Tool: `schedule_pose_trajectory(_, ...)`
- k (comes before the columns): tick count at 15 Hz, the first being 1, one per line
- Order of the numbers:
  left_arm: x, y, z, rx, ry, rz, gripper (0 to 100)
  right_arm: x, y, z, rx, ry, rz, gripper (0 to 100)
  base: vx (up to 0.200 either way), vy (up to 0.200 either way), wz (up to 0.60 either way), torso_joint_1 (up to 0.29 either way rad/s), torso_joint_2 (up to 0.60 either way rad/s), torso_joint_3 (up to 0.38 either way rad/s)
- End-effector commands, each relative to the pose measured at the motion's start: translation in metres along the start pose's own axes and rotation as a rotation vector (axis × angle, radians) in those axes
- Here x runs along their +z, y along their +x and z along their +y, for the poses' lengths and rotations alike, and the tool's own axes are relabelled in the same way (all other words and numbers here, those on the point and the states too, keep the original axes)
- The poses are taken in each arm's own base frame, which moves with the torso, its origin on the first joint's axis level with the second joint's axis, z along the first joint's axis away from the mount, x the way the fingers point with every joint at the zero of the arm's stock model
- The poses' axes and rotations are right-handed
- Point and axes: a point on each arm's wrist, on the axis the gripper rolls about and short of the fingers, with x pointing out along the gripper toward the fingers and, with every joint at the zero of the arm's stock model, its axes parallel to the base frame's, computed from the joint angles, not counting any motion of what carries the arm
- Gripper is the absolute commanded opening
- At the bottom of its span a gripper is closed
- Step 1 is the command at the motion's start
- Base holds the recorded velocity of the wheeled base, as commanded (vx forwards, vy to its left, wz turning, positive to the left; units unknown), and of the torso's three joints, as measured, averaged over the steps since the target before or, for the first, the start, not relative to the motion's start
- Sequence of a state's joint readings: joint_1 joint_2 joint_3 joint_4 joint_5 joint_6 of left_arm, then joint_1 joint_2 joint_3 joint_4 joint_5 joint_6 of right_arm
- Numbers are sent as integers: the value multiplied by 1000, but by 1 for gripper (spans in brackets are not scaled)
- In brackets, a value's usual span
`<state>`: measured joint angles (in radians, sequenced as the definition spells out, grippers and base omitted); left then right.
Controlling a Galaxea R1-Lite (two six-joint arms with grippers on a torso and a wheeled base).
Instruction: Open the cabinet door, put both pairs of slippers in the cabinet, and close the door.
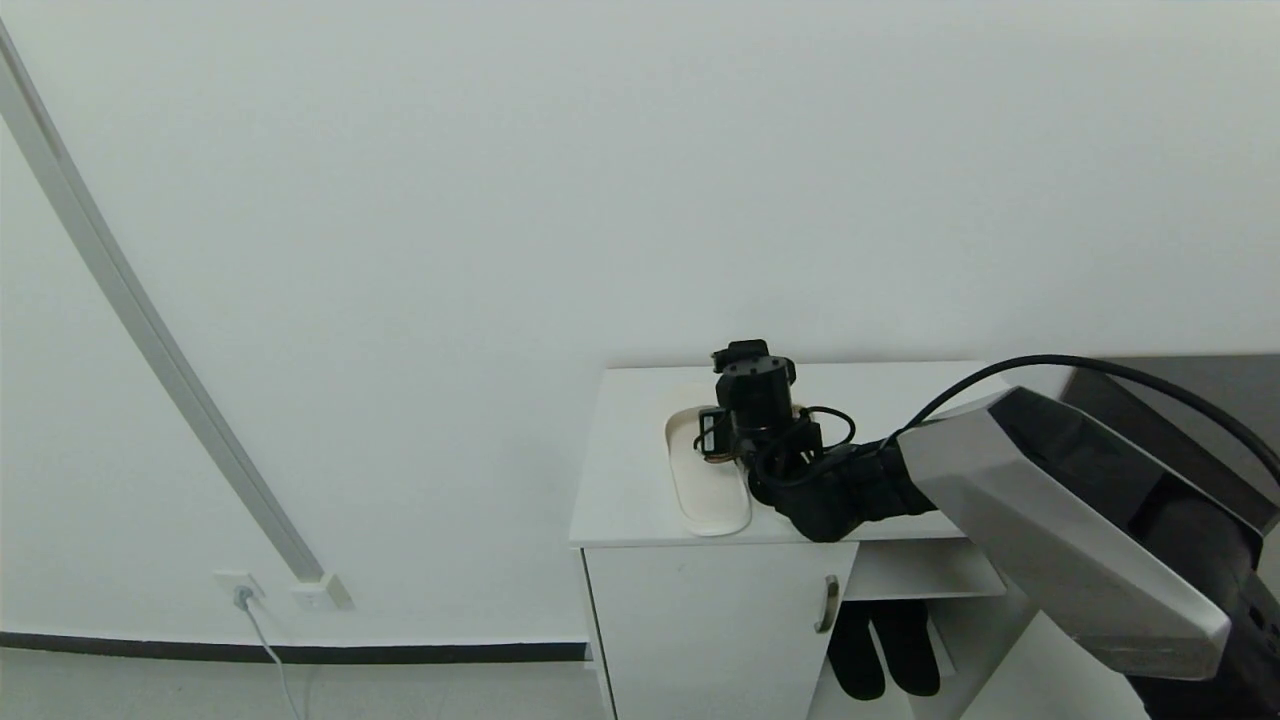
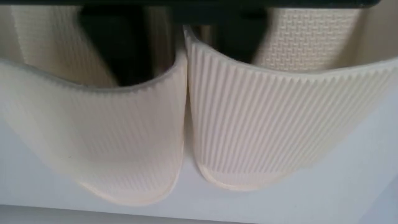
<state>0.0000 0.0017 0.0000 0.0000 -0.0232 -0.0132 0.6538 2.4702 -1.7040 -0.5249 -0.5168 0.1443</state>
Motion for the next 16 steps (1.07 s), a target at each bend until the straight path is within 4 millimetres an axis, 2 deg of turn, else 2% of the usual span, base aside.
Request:
schedule_pose_trajectory(1,0,0,0,0,-1,0,0,-1,0,1,1,0,0,0,0,0,0,0,0,0)
schedule_pose_trajectory(3,0,0,0,-1,-1,0,0,-2,-1,1,1,-2,2,0,0,0,0,0,0,0)
schedule_pose_trajectory(5,0,0,0,0,-1,1,0,8,-7,1,-2,5,-15,0,0,0,0,0,0,0)
schedule_pose_trajectory(8,0,0,0,-1,6,0,0,28,-37,-3,25,2,-17,0,0,0,0,0,0,0)
schedule_pose_trajectory(9,0,0,0,-1,6,0,0,29,-39,-4,26,3,-16,0,0,0,0,0,0,0)
schedule_pose_trajectory(11,0,0,0,-3,6,0,0,38,-75,-9,54,-4,-14,0,0,0,0,0,0,0)
schedule_pose_trajectory(12,0,0,0,-1,6,0,0,38,-81,-11,57,-5,-12,0,0,0,0,0,0,0)
schedule_pose_trajectory(14,0,0,0,-1,6,0,0,36,-118,-23,106,-5,-20,0,0,0,0,0,0,0)
schedule_pose_trajectory(16,0,0,0,-1,4,0,0,31,-143,-34,187,-30,-23,0,0,0,0,0,0,0)
